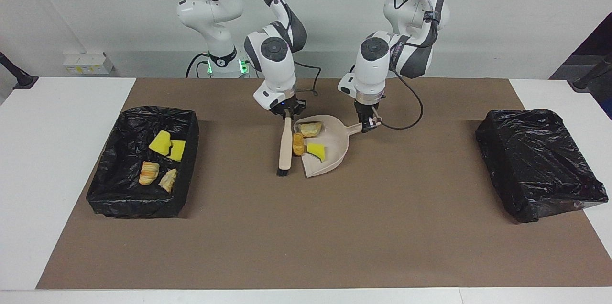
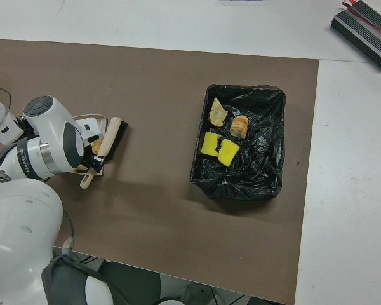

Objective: Sweep and dump trash in bin
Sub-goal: 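Sweep the remaining sponge and crusts into the dustpan with the right gripper's brush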

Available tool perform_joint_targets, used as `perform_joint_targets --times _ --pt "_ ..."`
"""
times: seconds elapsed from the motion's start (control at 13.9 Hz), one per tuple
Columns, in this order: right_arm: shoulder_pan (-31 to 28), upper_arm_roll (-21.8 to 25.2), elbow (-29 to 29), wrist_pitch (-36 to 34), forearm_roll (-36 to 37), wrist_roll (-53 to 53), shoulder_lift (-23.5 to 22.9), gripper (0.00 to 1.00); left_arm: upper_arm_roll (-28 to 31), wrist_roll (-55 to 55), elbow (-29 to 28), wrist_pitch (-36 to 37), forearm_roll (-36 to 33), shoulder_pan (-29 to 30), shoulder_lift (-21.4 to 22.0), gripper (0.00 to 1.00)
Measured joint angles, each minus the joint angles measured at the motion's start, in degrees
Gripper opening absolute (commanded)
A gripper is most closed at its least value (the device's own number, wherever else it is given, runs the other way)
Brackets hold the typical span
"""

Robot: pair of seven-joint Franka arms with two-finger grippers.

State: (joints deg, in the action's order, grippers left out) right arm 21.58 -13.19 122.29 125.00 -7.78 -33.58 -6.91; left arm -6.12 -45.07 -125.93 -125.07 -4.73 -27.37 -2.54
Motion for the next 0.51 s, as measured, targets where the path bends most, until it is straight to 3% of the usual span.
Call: perform_joint_targets --times 0.22,0.51 --pt "2.28 -0.01 -4.39 0.0 -2.87 -0.36 -2.25 0.0 0.25 -0.05 -1.12 -1.55 0.0 0.01 0.19 0.0" --pt "2.68 0.03 -5.57 -0.11 -3.13 1.65 -1.13 0.0 0.52 -1.58 -1.89 -4.14 0.04 1.82 -0.13 0.0"
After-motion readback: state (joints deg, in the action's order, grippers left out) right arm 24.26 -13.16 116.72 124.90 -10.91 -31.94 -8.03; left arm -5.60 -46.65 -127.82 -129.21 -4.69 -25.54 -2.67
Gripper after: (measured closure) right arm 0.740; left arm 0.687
